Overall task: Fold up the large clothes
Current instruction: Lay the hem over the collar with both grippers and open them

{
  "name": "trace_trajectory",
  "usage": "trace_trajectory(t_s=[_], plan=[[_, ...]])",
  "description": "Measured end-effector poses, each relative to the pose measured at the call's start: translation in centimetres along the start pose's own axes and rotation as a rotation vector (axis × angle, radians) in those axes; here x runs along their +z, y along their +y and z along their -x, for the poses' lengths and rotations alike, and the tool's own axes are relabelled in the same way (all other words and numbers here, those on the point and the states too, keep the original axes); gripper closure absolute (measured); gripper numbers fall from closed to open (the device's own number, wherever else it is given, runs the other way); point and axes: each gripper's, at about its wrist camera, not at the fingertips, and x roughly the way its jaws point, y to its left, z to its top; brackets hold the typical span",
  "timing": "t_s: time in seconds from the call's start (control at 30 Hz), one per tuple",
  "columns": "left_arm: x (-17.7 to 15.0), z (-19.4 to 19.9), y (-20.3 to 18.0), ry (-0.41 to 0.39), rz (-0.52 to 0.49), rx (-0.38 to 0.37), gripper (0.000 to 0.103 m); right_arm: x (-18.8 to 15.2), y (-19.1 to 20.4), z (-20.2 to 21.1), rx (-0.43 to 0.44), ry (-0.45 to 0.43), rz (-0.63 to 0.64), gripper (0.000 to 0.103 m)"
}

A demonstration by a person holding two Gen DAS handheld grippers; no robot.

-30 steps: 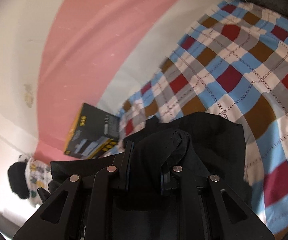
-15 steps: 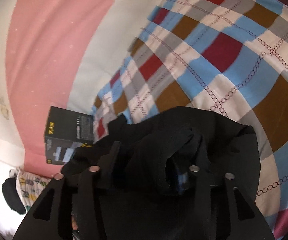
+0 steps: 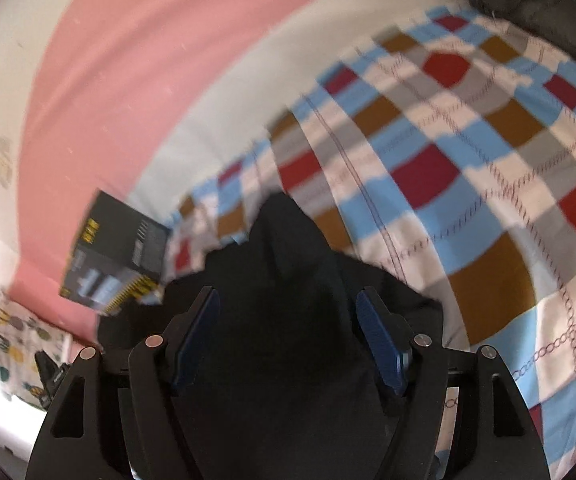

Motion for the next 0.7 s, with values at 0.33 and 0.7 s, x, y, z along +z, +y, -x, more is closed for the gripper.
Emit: trace_trajectory(t_s=[0.33,0.7], plan=[[-0.6,-2.1,-2.4,-0.135,-0.160,0.106,0.085,0.4,2.0,-2.3,-0.096,-0.051,0.161,0.088],[-1.6,-7.2,-0.7,-0.140,-0.130,0.178,0.075,-0.8,-1.0,-8.2,-0.215,0.020,0.131,0.080]])
